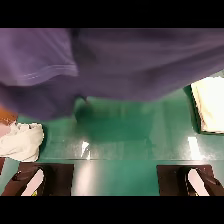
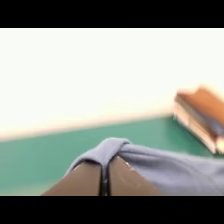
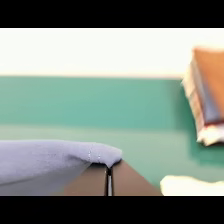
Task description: Fold the shirts.
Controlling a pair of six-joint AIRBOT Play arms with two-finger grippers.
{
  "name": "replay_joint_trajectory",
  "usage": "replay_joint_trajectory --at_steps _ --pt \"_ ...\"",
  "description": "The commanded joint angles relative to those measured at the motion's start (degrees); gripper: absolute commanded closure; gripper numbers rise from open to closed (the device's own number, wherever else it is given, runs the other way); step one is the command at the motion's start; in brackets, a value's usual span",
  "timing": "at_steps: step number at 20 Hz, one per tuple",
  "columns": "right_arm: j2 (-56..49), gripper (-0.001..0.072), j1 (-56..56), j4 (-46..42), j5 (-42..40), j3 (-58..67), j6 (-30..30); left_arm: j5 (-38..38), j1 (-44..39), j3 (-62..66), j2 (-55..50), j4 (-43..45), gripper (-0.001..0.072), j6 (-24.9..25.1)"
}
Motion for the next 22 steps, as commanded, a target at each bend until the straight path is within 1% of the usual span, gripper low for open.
replay_joint_trajectory --at_steps 1,3,4,6,8,11,13,16,18,20,22 --pt "-5.2 0.0698 -2.8 -0.2 5.3 13.9 2.0 2.0 0.0 4.0 -0.4 1.2 0.0683 -1.2" --pt "-8.5 0.0699 -2.8 -0.1 7.1 15.2 3.6 0.9 0.0 -1.1 -2.1 1.4 0.0683 -1.2" --pt "-9.8 0.0699 -2.7 0.0 7.7 13.6 4.0 -0.5 0.0 -4.2 -3.1 1.3 0.0682 -1.2" --pt "-12.4 0.0699 -0.6 -0.6 9.4 6.6 4.2 -4.5 0.0 -10.7 -6.1 1.3 0.0682 -1.1" --pt "-16.8 0.0699 3.2 -1.1 11.3 0.2 4.3 -7.1 0.0 -17.2 -10.6 1.2 0.0682 -1.1" --pt "-26.2 0.0698 11.7 -13.3 13.7 -6.8 6.1 -8.5 0.0 -26.8 -18.4 1.2 0.0682 -0.6" --pt "-33.9 0.0698 16.0 -17.0 14.8 -9.3 6.2 -7.9 0.0 -31.6 -24.8 1.2 0.0682 0.0" --pt "-45.9 0.0698 19.2 -17.0 13.1 -7.4 6.2 -4.0 -1.8 -33.7 -35.2 1.0 0.0681 3.2" --pt "-52.7 0.0699 20.2 -17.0 10.1 -2.1 6.2 3.9 -4.1 -32.5 -40.9 1.0 0.0681 6.0" --pt "-57.7 0.0699 20.2 -16.9 6.6 4.2 6.3 9.0 -5.7 -28.7 -45.4 1.1 0.0681 6.4" --pt "-60.6 0.0698 20.1 -16.7 5.2 9.7 6.3 10.9 -6.2 -23.6 -48.9 1.3 0.0681 6.5"
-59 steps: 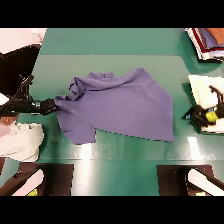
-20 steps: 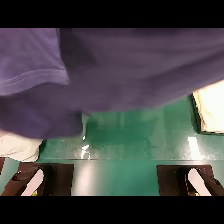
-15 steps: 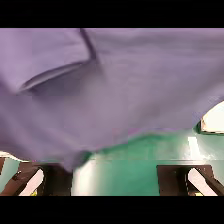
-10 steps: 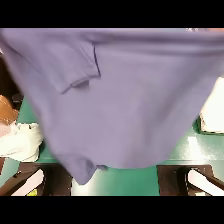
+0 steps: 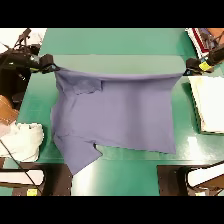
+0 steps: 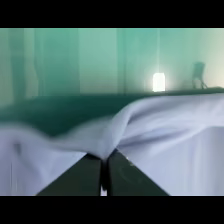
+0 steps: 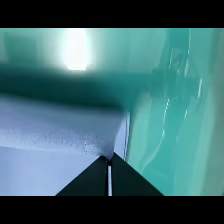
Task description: Fold the shirts.
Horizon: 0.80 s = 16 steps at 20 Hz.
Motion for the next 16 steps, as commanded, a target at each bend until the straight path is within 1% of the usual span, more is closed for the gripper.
replay_joint_trajectory --at_steps 1,3,4,6,8,9,12,16 --pt "-6.3 0.0698 0.8 -0.2 -4.5 7.4 0.1 5.8 -1.3 6.6 -7.0 0.8 0.0682 1.3" --pt "-4.9 0.0698 0.8 -0.2 -7.5 6.1 0.0 5.3 -0.8 9.2 -7.3 3.4 0.0681 1.3" --pt "-3.4 0.0698 0.8 -0.2 -9.0 3.8 -0.2 3.7 -0.4 10.4 -7.3 4.5 0.0681 1.7" --pt "-0.5 0.0698 1.0 -0.2 -8.9 -0.5 -0.5 -3.4 0.5 12.2 -7.3 6.1 0.0680 1.7" --pt "2.8 0.0699 1.7 -0.6 -8.3 -6.3 -0.6 -11.5 0.8 11.8 -7.3 7.7 0.0682 1.7" --pt "4.4 0.0698 1.8 -0.6 -8.7 -9.7 -0.9 -14.3 0.8 11.0 -7.1 9.4 0.0682 1.7" --pt "8.8 0.0698 2.8 -0.1 -10.8 -21.1 -1.3 -15.9 0.8 5.1 -5.8 12.9 0.0682 1.3" --pt "11.0 0.0698 4.4 -0.1 -11.9 -30.7 -1.3 -17.1 0.8 -4.1 -5.6 12.9 0.0681 1.3"
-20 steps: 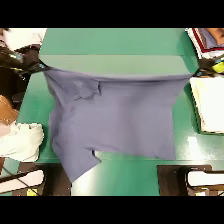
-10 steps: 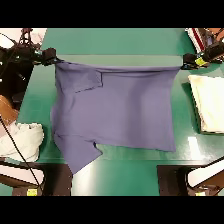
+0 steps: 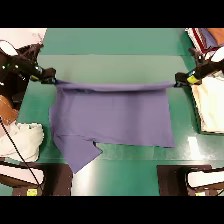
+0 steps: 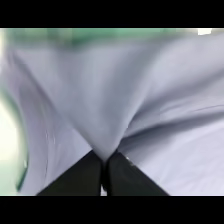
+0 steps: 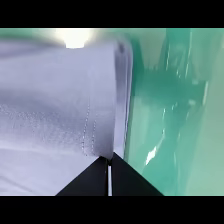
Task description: Fold the shirts.
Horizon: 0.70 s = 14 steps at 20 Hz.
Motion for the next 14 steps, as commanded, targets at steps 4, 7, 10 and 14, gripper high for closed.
replay_joint_trajectory --at_steps 4,7,10,14 --pt "4.6 0.0694 1.9 0.5 -3.5 -11.7 -0.2 -1.9 0.0 -11.6 0.3 1.9 0.0582 -2.8" --pt "6.4 0.0520 1.9 0.5 -3.0 -11.6 -0.2 -3.0 0.0 -11.9 0.9 2.4 0.0208 -3.2" --pt "10.2 0.0366 1.3 0.5 -0.9 -11.6 -0.2 -3.1 0.0 -12.5 6.8 6.5 0.0209 -4.5" --pt "15.7 0.0365 0.0 0.5 1.1 -11.6 -0.2 -5.2 0.0 -25.9 22.0 11.1 0.0208 -7.8"
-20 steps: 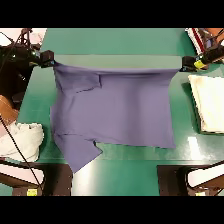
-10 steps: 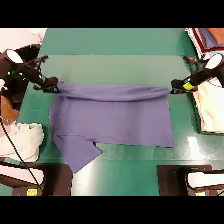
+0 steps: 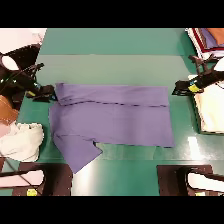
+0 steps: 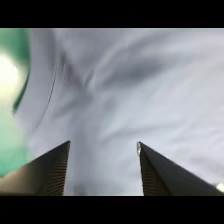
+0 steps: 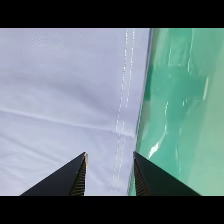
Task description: Fold the shirts.
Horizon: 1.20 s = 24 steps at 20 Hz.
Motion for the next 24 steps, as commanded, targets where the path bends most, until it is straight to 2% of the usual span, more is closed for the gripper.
replay_joint_trajectory --at_steps 1,4,7,14,21,22,23,24 --pt "4.3 0.0365 -0.6 0.1 1.4 -0.1 0.0 -1.3 0.0 -12.8 13.0 3.4 0.0208 -3.6" --pt "5.2 0.0365 -0.3 1.6 1.4 -0.1 0.0 0.8 0.0 -28.6 25.1 3.4 0.0208 -7.8" --pt "4.5 0.0365 -0.3 5.1 1.4 -0.1 -0.5 0.8 0.0 -39.5 32.4 2.3 0.0208 -10.4" --pt "4.1 0.0365 -0.3 7.1 1.6 -0.1 -1.2 8.0 0.0 -49.0 33.2 -2.8 0.0208 -10.3" --pt "4.1 0.0365 -0.3 7.1 2.0 -0.1 -1.2 11.2 0.0 -50.0 33.2 -5.7 0.0211 -10.2" --pt "4.1 0.0365 -0.3 7.1 2.4 -0.1 -1.2 11.1 0.0 -50.0 33.2 -5.7 0.0307 -10.1" --pt "4.2 0.0365 -0.3 7.1 3.0 -0.1 -1.2 11.2 0.0 -50.0 33.2 -5.7 0.0644 -9.5" --pt "4.2 0.0365 -0.3 7.0 3.9 -0.1 -1.2 11.6 0.0 -50.0 33.2 -6.0 0.0681 -9.0"
